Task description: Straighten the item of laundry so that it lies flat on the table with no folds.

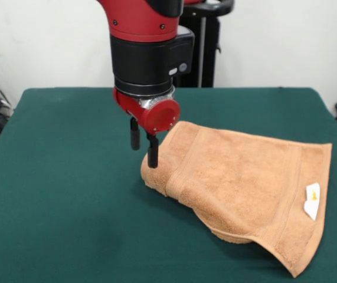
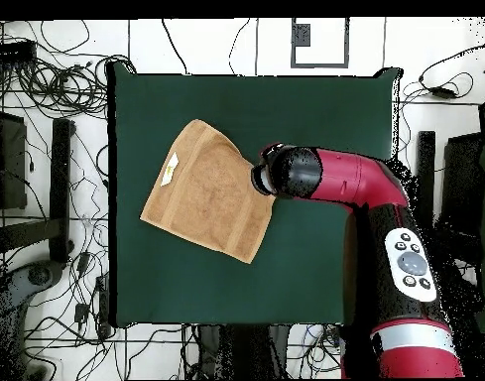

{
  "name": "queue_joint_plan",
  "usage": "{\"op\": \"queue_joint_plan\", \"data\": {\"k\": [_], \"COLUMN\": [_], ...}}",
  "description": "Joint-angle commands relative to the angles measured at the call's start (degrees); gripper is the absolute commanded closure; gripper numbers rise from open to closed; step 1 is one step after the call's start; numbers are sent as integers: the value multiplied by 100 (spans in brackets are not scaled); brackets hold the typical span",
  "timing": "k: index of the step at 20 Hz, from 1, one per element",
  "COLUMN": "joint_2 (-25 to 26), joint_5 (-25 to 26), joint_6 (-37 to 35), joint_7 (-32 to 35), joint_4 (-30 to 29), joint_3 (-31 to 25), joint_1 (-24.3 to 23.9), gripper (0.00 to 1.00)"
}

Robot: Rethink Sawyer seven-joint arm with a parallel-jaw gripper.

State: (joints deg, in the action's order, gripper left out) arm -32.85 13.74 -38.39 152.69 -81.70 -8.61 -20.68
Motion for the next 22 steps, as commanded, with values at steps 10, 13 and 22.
{"op": "queue_joint_plan", "data": {"k": [10,13,22], "joint_2": [202,191,251], "joint_5": [67,82,162], "joint_6": [526,585,821], "joint_7": [-371,-370,-400], "joint_4": [-601,-654,-790], "joint_3": [-555,-557,-555], "joint_1": [106,99,37], "gripper": [0,0,0]}}
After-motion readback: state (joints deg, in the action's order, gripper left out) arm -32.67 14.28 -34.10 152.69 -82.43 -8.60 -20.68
